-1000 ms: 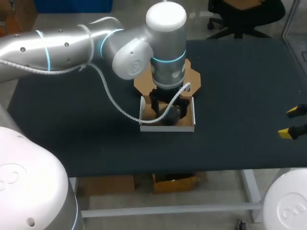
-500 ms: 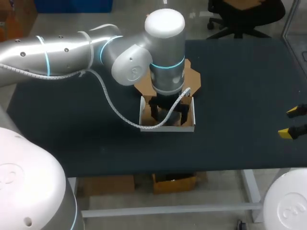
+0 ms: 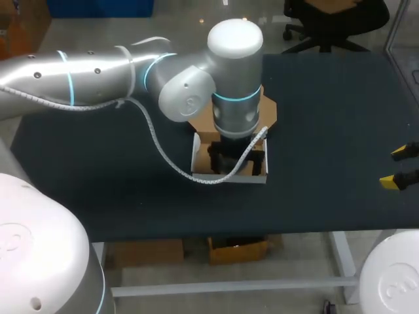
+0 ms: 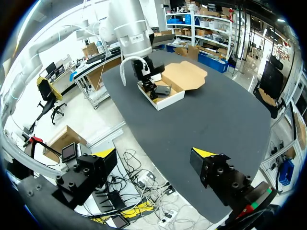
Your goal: Assemble the packaging by folding the flat box into shape, placing the metal phone stand inside, and closing the box properly
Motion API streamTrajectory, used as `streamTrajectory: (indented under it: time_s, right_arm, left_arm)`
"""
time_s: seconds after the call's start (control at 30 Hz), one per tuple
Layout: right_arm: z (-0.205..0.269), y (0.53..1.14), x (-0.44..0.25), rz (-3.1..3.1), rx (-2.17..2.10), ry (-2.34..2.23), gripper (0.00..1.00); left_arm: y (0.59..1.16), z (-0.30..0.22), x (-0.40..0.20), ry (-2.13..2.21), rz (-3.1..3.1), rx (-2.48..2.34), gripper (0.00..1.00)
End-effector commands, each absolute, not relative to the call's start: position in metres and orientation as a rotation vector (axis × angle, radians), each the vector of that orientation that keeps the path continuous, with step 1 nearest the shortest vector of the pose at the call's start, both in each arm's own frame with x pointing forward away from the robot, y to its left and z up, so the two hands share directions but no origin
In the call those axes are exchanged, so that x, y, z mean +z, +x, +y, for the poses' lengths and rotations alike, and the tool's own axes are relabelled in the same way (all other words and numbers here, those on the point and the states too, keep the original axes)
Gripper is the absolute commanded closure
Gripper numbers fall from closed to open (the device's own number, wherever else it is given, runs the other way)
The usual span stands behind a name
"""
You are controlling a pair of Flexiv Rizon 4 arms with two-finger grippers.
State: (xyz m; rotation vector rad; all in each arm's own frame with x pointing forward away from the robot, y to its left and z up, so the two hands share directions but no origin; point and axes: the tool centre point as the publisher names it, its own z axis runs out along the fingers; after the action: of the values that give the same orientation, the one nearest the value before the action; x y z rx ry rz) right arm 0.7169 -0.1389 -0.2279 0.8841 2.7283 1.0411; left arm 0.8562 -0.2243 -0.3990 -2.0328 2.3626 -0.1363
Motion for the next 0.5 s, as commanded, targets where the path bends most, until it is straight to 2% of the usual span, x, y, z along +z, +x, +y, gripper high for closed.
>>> streamTrajectory:
  time_s: [0.03, 0.5]
  right_arm:
    - [-0.140, 0.716, -0.227, 2.727, 1.046, 0.881, 0.00]
    - [-0.140, 0.716, -0.227, 2.727, 1.046, 0.881, 0.00]
  left_arm:
    - [0.850, -0.228, -0.401, -2.032, 2.357, -0.133, 0.00]
    - [0.820, -0.227, -0.403, -2.093, 2.299, -0.110, 0.00]
